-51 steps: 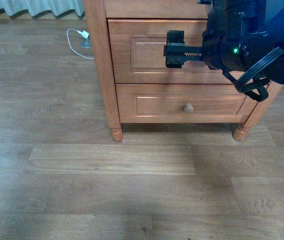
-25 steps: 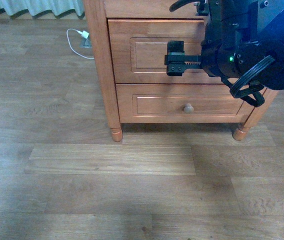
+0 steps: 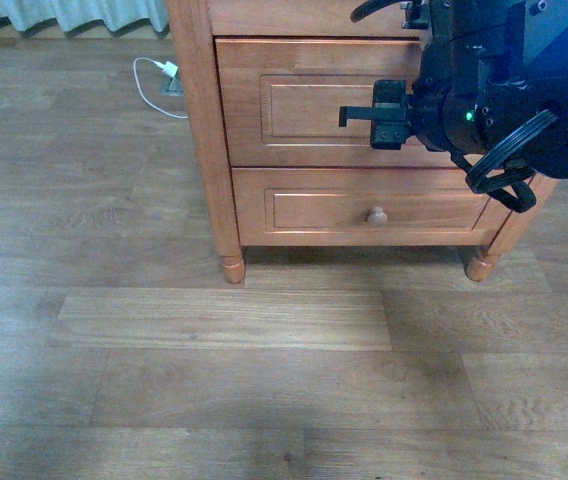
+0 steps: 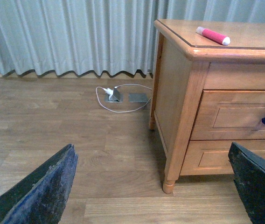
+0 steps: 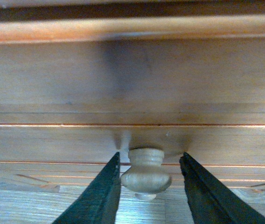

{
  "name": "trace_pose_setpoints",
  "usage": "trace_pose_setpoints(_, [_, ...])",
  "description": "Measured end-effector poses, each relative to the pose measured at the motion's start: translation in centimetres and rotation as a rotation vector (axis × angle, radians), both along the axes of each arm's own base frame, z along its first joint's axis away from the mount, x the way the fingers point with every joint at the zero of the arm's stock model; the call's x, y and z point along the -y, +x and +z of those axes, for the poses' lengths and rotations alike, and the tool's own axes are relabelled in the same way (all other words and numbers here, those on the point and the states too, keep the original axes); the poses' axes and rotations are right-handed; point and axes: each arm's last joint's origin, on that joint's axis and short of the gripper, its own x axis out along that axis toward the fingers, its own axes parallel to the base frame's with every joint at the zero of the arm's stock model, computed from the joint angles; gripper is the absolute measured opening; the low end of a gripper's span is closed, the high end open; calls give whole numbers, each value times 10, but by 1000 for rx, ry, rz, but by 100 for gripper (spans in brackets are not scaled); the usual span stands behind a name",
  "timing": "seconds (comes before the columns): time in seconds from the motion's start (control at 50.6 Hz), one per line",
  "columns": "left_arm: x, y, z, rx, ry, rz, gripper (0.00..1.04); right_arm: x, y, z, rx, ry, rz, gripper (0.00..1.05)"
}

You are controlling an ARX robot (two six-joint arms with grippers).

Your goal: Place pink marker in drawer with both arms

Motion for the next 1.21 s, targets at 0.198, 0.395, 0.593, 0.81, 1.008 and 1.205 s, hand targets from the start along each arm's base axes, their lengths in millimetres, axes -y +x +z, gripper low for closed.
trace_pose_setpoints(0.198, [0, 0, 0, 0, 0, 0, 99, 0, 0, 0, -2, -4, 7, 23])
trace_pose_setpoints(0.395, [0, 0, 0, 0, 0, 0, 99, 0, -1, -2, -29, -8, 14, 23])
trace_pose_setpoints(0.593, [0, 0, 0, 0, 0, 0, 99, 3, -14, 1, -80, -17, 50, 21])
trace_pose_setpoints(0.81, [0, 0, 0, 0, 0, 0, 99, 16, -59, 5, -153, -32, 98, 21])
trace_pose_setpoints(1.008, [0, 0, 0, 0, 0, 0, 99, 30, -99, 8, -234, -17, 157, 20])
trace_pose_setpoints(1.205, [0, 0, 0, 0, 0, 0, 99, 41, -134, 11, -271, -11, 198, 20])
